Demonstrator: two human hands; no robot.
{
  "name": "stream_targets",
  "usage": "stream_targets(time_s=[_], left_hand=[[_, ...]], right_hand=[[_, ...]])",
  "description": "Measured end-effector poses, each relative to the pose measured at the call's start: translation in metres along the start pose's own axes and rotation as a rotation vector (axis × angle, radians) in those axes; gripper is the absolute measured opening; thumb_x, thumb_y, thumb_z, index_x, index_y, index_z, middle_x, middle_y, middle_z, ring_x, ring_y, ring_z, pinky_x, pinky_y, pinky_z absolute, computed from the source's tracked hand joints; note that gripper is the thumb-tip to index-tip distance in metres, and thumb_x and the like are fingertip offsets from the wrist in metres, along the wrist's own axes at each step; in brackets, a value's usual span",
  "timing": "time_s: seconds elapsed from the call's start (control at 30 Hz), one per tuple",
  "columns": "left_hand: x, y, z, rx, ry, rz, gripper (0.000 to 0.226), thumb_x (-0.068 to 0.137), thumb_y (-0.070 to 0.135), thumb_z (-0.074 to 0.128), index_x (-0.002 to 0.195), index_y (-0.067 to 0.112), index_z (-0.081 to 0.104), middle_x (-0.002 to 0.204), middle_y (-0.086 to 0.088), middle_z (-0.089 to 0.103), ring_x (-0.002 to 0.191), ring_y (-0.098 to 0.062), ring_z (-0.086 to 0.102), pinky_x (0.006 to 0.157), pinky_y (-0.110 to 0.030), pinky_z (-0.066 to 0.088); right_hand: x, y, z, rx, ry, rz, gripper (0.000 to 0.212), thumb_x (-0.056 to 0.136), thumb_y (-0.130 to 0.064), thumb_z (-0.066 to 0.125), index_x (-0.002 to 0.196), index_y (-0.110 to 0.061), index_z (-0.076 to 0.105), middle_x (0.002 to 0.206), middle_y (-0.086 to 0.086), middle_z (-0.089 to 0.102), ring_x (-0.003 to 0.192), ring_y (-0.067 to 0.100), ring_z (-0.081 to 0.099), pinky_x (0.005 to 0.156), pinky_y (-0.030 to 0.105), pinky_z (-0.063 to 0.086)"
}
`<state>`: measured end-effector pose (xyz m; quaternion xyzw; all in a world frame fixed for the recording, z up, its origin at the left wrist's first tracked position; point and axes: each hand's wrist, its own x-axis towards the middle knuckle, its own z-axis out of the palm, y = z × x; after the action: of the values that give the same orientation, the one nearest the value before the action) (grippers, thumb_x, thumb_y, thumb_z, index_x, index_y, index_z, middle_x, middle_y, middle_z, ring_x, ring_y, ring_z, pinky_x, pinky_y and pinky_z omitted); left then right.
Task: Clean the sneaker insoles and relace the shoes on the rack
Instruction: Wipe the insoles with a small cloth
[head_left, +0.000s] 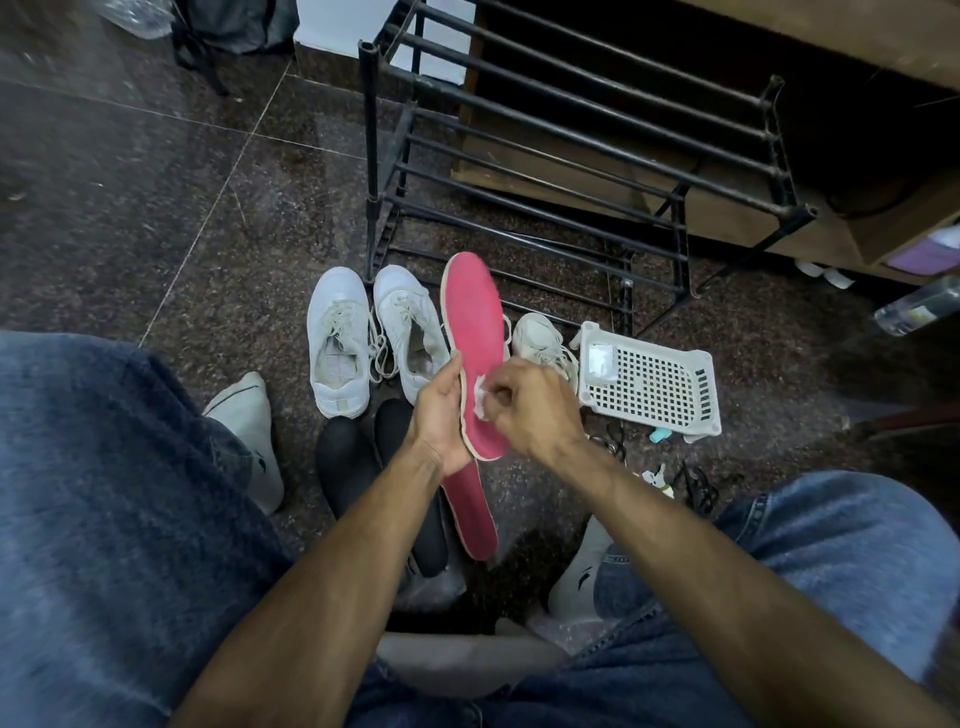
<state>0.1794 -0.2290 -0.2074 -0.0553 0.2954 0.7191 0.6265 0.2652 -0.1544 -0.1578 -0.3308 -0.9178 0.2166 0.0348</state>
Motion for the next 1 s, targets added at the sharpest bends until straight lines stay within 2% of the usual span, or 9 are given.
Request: stream_targets(time_s=[0.13,0.33,0.47,0.6,0.7,0.8,0.87,0.93,1.0], left_hand=[[0.004,-0.003,-0.006,0.027,0.066,-0.012,0.058,0.1,0.045,0.036,0.118,-0.004,0.062,0.116,-0.02,0.066,0.111,-0.028,0.063,0.099,-0.041,0.047],[0.002,-0.019,0.0,0.035,0.003,-0.043,0.042,0.1,0.037,0.038,0.114,0.01,0.066,0.096,-0.009,0.072,0.085,-0.02,0.07,0.077,-0.034,0.057],[0.003,-0.017,-0.002,0.041,-0.038,-0.05,0.038,0.099,0.033,0.041,0.105,0.009,0.07,0.086,-0.008,0.072,0.072,-0.019,0.068,0.064,-0.03,0.057],[0.005,-0.009,-0.002,0.008,-0.039,0.01,0.032,0.083,0.026,0.05,0.085,0.006,0.076,0.078,-0.008,0.071,0.065,-0.02,0.066,0.062,-0.028,0.055],[0.009,-0.001,-0.003,-0.015,-0.044,0.011,0.052,0.089,0.044,0.047,0.099,0.002,0.074,0.1,-0.016,0.072,0.088,-0.028,0.069,0.078,-0.038,0.058],[0.008,0.001,-0.004,-0.056,-0.034,-0.018,0.063,0.092,0.054,0.04,0.113,0.002,0.069,0.112,-0.016,0.068,0.113,-0.038,0.061,0.101,-0.052,0.043],[0.008,-0.003,-0.005,-0.05,-0.03,0.018,0.065,0.091,0.053,0.044,0.128,0.001,0.057,0.123,-0.02,0.061,0.114,-0.037,0.058,0.106,-0.051,0.039],[0.008,-0.007,-0.003,-0.04,-0.042,0.047,0.06,0.091,0.048,0.046,0.127,0.002,0.058,0.119,-0.02,0.063,0.1,-0.029,0.064,0.093,-0.043,0.052],[0.002,-0.01,0.002,-0.092,-0.068,0.01,0.05,0.092,0.046,0.043,0.11,0.006,0.068,0.097,-0.014,0.07,0.083,-0.026,0.069,0.072,-0.038,0.059]], right_hand=[[-0.03,0.002,0.004,-0.027,-0.135,-0.124,0.015,0.087,-0.017,0.062,0.097,-0.015,0.073,0.106,-0.001,0.069,0.081,0.021,0.066,0.076,0.039,0.055],[0.02,0.019,-0.011,-0.079,0.085,0.067,0.017,0.089,-0.025,0.06,0.096,-0.017,0.073,0.1,0.0,0.068,0.085,0.026,0.064,0.074,0.037,0.053],[0.031,0.025,-0.018,0.001,0.159,0.19,0.015,0.088,-0.027,0.063,0.095,-0.019,0.074,0.102,-0.003,0.068,0.087,0.022,0.065,0.071,0.03,0.05],[-0.001,0.021,-0.009,0.095,0.018,0.045,0.015,0.089,-0.018,0.065,0.101,-0.016,0.073,0.105,-0.004,0.068,0.068,0.002,0.058,0.077,0.028,0.052],[-0.023,0.018,0.0,0.126,-0.081,-0.051,0.022,0.089,-0.016,0.066,0.109,-0.016,0.072,0.101,-0.012,0.062,0.067,-0.008,0.048,0.082,0.035,0.054],[-0.031,0.013,0.002,0.07,-0.153,-0.148,0.027,0.089,-0.017,0.066,0.116,-0.015,0.069,0.109,-0.009,0.063,0.089,0.008,0.062,0.087,0.036,0.054],[-0.024,0.01,-0.003,-0.022,-0.161,-0.207,0.024,0.091,-0.018,0.063,0.114,-0.014,0.069,0.115,-0.004,0.064,0.093,0.017,0.064,0.086,0.04,0.054],[-0.006,0.007,-0.011,-0.091,-0.115,-0.192,0.022,0.092,-0.018,0.06,0.111,-0.015,0.069,0.118,-0.002,0.064,0.094,0.021,0.065,0.087,0.041,0.053],[0.016,0.006,-0.02,-0.122,-0.032,-0.108,0.022,0.092,-0.02,0.059,0.112,-0.02,0.07,0.119,-0.006,0.064,0.098,0.021,0.064,0.088,0.037,0.052]])
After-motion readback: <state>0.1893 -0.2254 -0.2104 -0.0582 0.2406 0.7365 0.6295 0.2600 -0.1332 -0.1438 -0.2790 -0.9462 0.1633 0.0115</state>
